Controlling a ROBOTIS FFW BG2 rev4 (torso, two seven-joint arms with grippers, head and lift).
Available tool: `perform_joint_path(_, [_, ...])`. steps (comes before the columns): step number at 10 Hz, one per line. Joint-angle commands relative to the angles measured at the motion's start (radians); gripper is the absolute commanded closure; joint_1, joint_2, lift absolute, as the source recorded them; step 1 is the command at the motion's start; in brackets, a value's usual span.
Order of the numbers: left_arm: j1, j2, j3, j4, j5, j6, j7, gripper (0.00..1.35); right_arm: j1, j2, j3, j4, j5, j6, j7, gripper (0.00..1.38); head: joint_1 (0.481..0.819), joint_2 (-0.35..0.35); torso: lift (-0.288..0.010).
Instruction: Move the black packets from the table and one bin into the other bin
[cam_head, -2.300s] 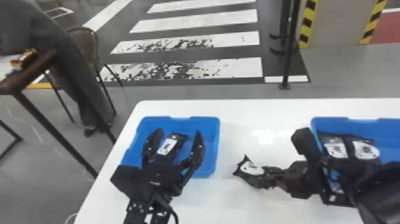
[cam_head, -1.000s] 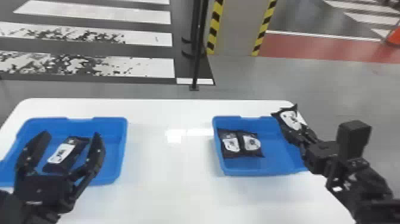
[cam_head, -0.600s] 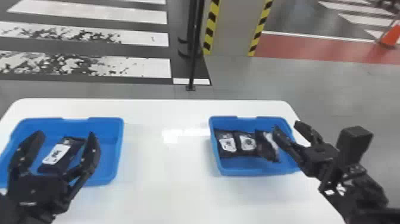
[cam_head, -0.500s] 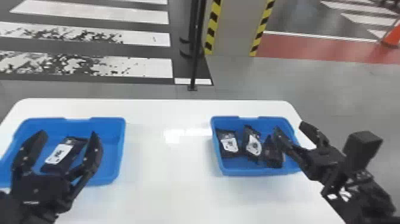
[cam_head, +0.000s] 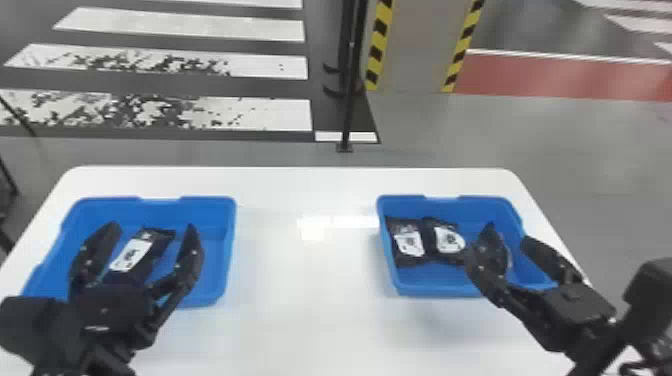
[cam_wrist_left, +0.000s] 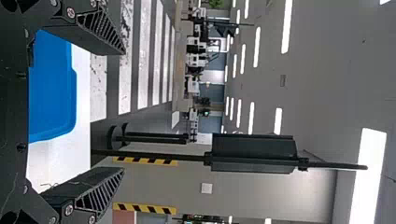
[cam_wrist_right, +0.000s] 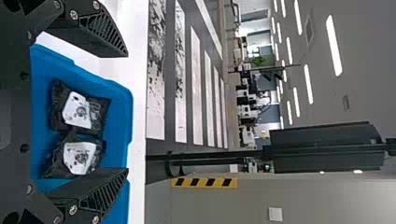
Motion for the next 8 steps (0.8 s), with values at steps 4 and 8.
perform_joint_path(4, [-0.143,0.004,0.031,0.018,-0.190,0.332,-0.118,0.15,0.029,-0.014,0.040,0.000,-0.022,0.029,0.002,0.16,0.695,-0.093,-0.110])
perform_joint_path(8, [-0.318,0.023,0.095,0.050,-0.368,0.705,-0.275,0.15,0.019,-0.028,0.071,0.020,-0.050,0.002,0.011,0.16,0.695,-0.004,-0.110])
